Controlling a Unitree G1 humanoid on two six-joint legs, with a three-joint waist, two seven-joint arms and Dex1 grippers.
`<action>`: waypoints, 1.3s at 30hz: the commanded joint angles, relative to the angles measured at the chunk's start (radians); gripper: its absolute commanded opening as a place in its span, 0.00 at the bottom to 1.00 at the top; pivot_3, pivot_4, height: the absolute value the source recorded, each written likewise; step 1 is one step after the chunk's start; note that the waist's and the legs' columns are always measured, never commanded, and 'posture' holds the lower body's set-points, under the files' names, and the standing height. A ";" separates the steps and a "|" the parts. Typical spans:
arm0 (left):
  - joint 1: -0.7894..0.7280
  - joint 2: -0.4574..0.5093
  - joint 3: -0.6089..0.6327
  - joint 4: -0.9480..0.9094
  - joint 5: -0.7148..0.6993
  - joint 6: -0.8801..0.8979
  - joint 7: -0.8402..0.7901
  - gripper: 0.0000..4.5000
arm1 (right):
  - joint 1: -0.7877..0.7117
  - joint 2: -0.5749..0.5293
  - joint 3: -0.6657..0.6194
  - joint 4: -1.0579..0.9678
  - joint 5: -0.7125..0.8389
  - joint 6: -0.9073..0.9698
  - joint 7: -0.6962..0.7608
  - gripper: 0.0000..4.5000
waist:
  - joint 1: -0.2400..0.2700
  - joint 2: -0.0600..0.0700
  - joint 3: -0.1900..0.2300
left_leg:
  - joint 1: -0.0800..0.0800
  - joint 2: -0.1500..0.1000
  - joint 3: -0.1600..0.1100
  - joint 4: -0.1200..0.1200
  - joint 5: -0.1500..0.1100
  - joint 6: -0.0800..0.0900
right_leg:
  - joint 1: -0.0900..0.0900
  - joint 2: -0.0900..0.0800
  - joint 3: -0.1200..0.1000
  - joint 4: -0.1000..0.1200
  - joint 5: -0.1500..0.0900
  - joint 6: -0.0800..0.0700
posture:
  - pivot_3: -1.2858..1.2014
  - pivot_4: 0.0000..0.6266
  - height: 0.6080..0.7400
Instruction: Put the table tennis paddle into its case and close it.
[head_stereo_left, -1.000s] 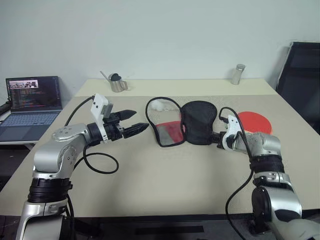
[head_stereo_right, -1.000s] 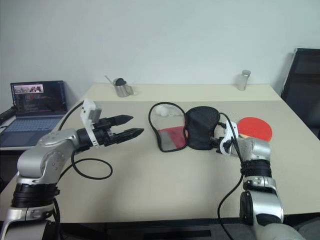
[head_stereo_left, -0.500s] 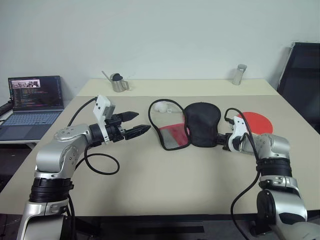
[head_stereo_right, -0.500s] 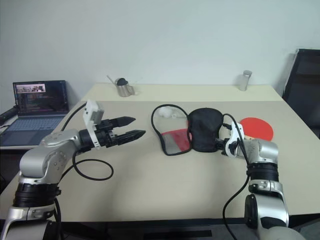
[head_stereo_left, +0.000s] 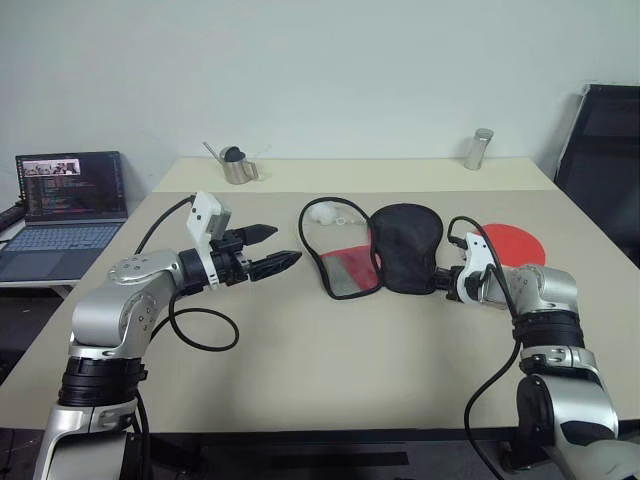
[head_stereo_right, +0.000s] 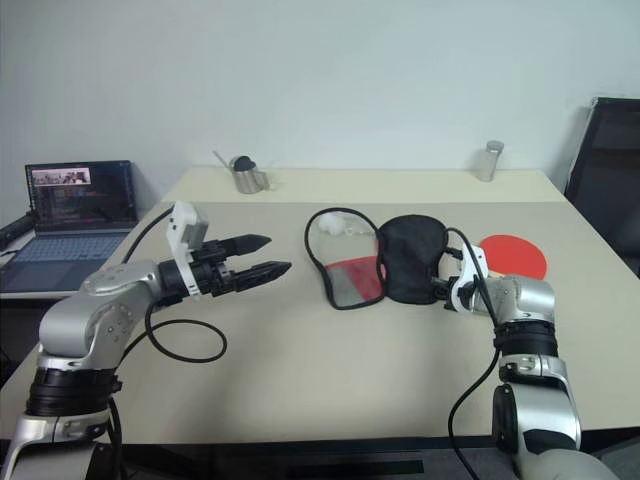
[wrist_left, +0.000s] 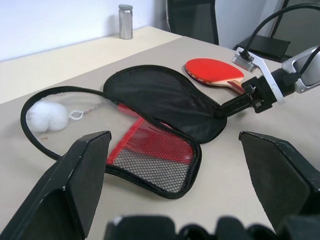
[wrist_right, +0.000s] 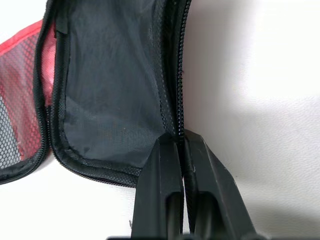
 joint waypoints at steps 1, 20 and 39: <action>-0.009 0.001 0.008 -0.029 -0.007 -0.003 0.006 1.00 | -0.027 -0.036 -0.014 0.001 -0.023 -0.047 -0.021 0.21 | 0.001 0.000 0.000 | 0.000 0.000 0.000 0.000 0.000 0.000 | 0.000 0.000 0.000 0.000 0.000 0.000 | 0.52 0.24 1.00; -0.042 -0.004 -0.014 -0.079 -0.097 0.061 -0.066 1.00 | 0.126 -0.160 -0.038 -0.388 -0.039 -0.090 -0.027 0.98 | 0.001 0.000 0.000 | 0.000 0.000 0.000 0.000 0.000 0.000 | 0.001 0.000 0.000 -0.002 0.000 0.000 | 0.52 0.24 1.00; -0.085 0.015 -0.068 -0.052 -0.037 0.001 -0.120 1.00 | 0.110 -0.137 -0.024 -0.028 -0.176 -0.257 -0.172 0.98 | 0.000 -0.001 0.001 | 0.000 0.000 0.000 0.000 0.000 0.000 | 0.001 0.000 0.001 -0.002 0.000 0.000 | 0.52 0.24 1.00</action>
